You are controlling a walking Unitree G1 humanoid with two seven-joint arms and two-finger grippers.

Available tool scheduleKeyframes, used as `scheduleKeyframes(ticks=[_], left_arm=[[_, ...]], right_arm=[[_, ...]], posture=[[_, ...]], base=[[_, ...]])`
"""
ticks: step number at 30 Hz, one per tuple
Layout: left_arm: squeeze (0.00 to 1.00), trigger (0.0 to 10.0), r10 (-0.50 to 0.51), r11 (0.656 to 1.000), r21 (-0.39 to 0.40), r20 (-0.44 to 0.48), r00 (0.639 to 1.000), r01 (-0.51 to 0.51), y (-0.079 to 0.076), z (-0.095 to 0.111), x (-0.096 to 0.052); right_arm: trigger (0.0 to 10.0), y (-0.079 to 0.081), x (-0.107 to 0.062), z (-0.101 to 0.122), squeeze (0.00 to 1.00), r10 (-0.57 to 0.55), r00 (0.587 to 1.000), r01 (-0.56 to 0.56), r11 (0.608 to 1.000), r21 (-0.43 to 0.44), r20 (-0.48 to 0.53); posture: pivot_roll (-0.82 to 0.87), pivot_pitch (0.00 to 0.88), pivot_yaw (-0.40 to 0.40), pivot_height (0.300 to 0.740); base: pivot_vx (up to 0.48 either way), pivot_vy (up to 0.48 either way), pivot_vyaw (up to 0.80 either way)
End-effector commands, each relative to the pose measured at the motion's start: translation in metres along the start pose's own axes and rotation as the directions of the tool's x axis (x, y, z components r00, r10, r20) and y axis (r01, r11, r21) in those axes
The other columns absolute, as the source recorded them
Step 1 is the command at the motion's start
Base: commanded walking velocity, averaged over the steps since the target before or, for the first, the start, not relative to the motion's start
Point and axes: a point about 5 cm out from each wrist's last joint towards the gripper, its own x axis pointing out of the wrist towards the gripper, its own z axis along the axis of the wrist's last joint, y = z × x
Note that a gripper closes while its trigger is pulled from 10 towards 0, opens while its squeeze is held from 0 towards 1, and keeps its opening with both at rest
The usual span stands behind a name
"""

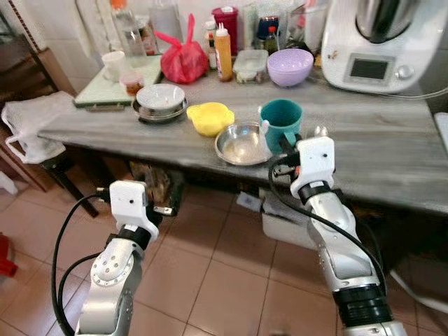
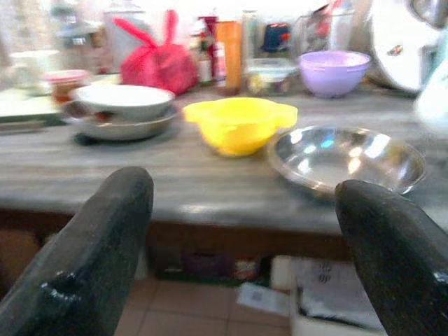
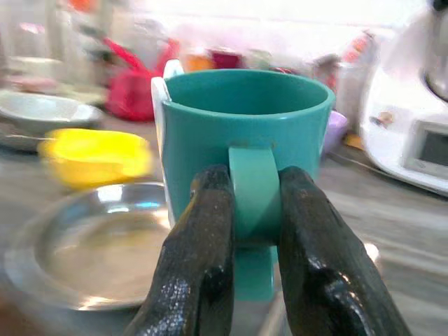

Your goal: Setting the table

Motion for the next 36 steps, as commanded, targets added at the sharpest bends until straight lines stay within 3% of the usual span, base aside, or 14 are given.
scheduleKeyframes(ticks=[1,25,36], left_arm=[[0.0,10.0,0.026,0.999,0.028,0.004,1.0,-0.026,0.009,0.004,-0.002],[0.0,10.0,-0.05,0.999,-0.018,0.006,0.999,0.05,-0.004,0.005,-0.006],[0.0,10.0,-0.086,0.996,-0.016,-0.012,0.996,0.085,-0.007,0.005,-0.014]], right_arm=[[10.0,0.008,0.004,0.012,0.0,0.018,0.999,-0.019,1.0,0.013,0.052],[10.0,0.0,0.007,0.017,0.0,0.003,0.998,-0.002,1.0,-0.024,0.059],[10.0,-0.011,0.019,0.019,0.0,-0.009,0.999,0.01,0.999,-0.042,0.044]], posture=[[-0.07,0.038,0.083,0.74],[-0.07,0.051,0.071,0.74],[-0.07,0.093,0.076,0.74]], base=[[0.0,0.0,0.0],[0.0,0.0,0.0],[0.0,0.0,0.0]])
